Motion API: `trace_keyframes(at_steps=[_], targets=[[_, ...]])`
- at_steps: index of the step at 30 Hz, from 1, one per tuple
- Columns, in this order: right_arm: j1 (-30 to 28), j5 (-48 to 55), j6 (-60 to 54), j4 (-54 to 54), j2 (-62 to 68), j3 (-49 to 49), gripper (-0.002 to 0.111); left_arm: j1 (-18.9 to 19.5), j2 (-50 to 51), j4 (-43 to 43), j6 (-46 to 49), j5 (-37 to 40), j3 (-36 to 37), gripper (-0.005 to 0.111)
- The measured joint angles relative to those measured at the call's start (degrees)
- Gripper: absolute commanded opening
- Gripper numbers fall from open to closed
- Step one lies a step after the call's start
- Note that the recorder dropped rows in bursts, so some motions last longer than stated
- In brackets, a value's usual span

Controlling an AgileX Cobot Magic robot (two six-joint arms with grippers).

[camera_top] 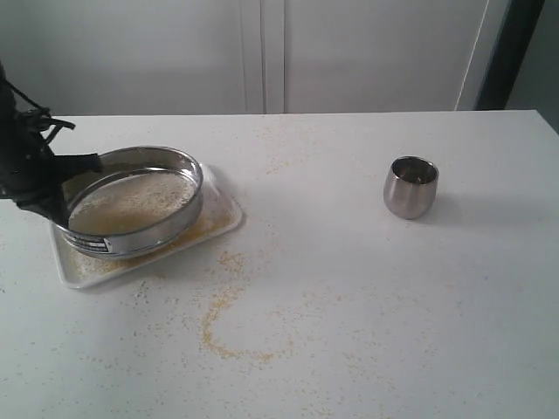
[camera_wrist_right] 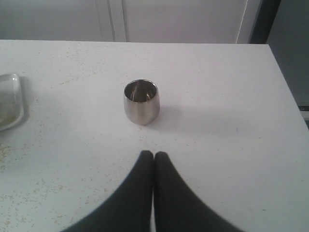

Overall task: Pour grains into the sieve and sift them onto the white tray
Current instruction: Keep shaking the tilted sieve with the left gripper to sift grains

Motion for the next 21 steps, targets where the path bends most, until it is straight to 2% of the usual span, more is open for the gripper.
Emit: trace_keyframes(at_steps=[2,5,8,10,13,17,21], targets=[[0.0,0.0,0.0,0.0,0.0,0.0,0.000,0.8,0.0,-5.2,6.4,-1.3,0.8,0.000],[0.0,0.0,0.0,0.0,0.0,0.0,0.000,-0.5,0.0,-11.2,14.6,-4.9,0.9,0.000],[0.0,0.0,0.0,0.0,0.0,0.0,0.000,-0.8,-0.2,-9.8,10.4,-5.0,0.9,0.000],[0.0,0.0,0.0,0.0,0.0,0.0,0.000,1.2,-0.2,-9.0,6.1,-3.8,0.9,0.000],[0.0,0.0,0.0,0.0,0.0,0.0,0.000,3.0,-0.4,-10.9,9.4,-4.2,1.0,0.000],[0.0,0.0,0.0,0.0,0.0,0.0,0.000,0.7,-1.2,-10.0,14.7,-5.6,1.0,0.000],[0.0,0.0,0.0,0.0,0.0,0.0,0.000,1.0,-1.5,-4.8,7.7,-3.6,1.0,0.000]])
